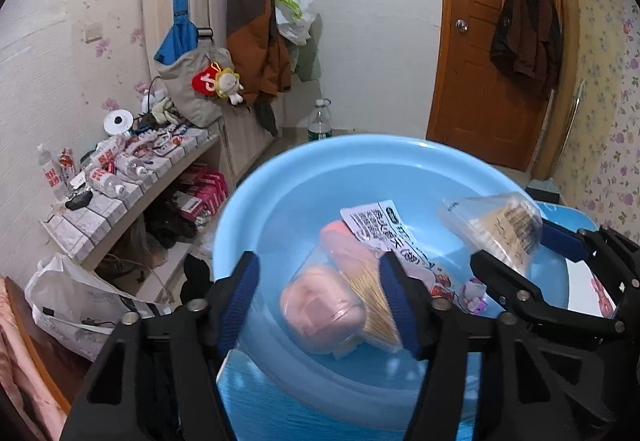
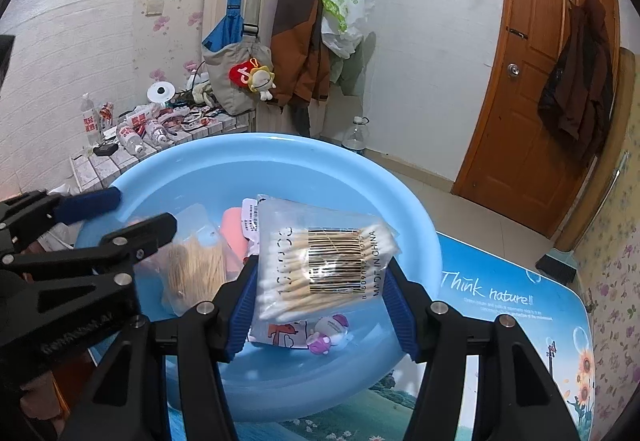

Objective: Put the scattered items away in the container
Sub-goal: 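Open left gripper over basin while right gripper releases swab bag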

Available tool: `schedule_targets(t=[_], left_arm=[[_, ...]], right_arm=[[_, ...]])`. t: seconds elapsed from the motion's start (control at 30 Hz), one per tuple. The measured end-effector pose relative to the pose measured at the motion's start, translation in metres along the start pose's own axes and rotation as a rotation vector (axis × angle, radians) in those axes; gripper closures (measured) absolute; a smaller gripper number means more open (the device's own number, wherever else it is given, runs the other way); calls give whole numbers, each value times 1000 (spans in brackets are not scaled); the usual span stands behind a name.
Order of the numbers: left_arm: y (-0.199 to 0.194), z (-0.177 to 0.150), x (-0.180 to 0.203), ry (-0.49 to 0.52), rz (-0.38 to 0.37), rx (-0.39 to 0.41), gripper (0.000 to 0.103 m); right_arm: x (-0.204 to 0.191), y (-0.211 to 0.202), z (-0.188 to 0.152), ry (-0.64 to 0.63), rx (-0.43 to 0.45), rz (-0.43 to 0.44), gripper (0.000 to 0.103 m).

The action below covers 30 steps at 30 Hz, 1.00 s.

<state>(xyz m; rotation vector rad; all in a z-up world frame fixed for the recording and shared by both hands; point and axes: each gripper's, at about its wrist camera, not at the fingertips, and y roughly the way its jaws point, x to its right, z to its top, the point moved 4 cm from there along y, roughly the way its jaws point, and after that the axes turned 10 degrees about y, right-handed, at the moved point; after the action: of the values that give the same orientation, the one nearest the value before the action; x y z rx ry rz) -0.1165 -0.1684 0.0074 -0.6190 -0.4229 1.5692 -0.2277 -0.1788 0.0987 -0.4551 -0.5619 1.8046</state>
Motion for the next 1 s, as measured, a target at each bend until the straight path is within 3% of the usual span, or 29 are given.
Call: schedule_targets(t=[0.1, 1.0], left_arm=[[-2, 1, -1, -5, -5, 7, 34], [-5, -1, 1, 1, -8, 13, 34]], right_arm=[[2, 0, 0, -4, 0, -1, 43], [4, -1, 0, 0, -10, 2, 43]])
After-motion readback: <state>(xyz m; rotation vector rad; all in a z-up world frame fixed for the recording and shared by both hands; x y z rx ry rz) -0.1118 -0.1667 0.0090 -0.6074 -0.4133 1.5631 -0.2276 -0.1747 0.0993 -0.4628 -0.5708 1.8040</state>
